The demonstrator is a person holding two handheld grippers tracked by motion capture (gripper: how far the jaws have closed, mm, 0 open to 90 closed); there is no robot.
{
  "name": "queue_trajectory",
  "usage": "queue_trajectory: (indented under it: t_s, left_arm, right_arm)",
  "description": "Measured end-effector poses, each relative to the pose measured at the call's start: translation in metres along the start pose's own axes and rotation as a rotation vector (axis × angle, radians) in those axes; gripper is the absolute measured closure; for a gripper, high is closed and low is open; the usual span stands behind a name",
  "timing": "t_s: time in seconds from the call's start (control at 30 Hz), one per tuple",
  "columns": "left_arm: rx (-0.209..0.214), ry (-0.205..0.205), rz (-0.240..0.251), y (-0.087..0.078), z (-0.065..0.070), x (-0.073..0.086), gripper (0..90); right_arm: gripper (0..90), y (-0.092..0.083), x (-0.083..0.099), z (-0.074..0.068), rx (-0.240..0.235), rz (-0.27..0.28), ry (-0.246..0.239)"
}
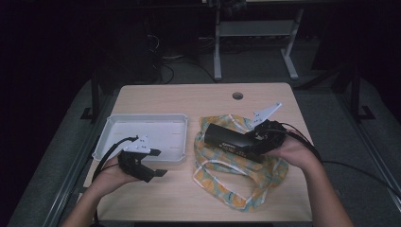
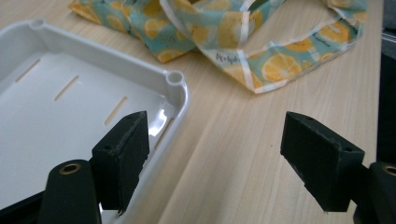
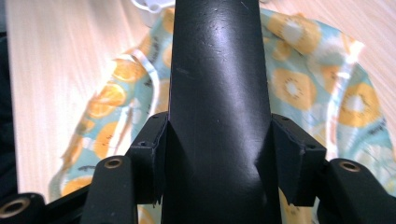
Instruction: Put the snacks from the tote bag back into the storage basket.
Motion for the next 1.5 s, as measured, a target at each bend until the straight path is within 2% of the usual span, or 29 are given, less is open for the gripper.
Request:
queue_trajectory:
  t_s: [0.37,0.53,0.67,0.77,0.9,1.1,1.23,1.5]
  left_arm:
    - [0.058,0.073,0.019,-0.007,-0.012,-0.021,23.3]
    - [0.09,0.124,-0.001,-0.011,-0.016,-0.029,23.3]
    - [0.099,0.17,-0.011,-0.015,-0.02,-0.038,23.3]
    - [0.117,0.19,-0.012,-0.018,-0.022,-0.045,23.2]
    - [0.13,0.235,-0.034,-0.017,-0.021,-0.053,23.1]
    - [0.152,0.264,-0.063,-0.012,-0.017,-0.066,22.9]
    - [0.161,0.304,-0.097,-0.008,-0.016,-0.073,22.9]
    - [0.183,0.355,-0.152,0.002,-0.01,-0.083,22.9]
  right_arm:
    - [42.6,0.011,-0.026,-0.008,-0.062,-0.052,-0.122]
    - [42.6,0.016,-0.038,-0.012,-0.102,-0.072,-0.163]
    - [42.6,0.022,-0.048,-0.016,-0.122,-0.099,-0.196]
    - [42.6,0.026,-0.054,-0.018,-0.135,-0.106,-0.213]
    - [42.6,0.032,-0.06,-0.02,-0.15,-0.126,-0.236]
    - [42.6,0.042,-0.067,-0.021,-0.16,-0.147,-0.266]
    - [42.6,0.048,-0.071,-0.024,-0.172,-0.163,-0.282]
    - [42.6,0.059,-0.079,-0.028,-0.199,-0.162,-0.298]
Point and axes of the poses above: each handheld gripper's, and its own axes: y roughly forward along the jaws, x roughly out of its underside, z roughly to its right, the point moved 7 cm from there along y, roughly forward along the jaws, and after that the axes turned 15 degrees about -x, right-handed, at the moved point
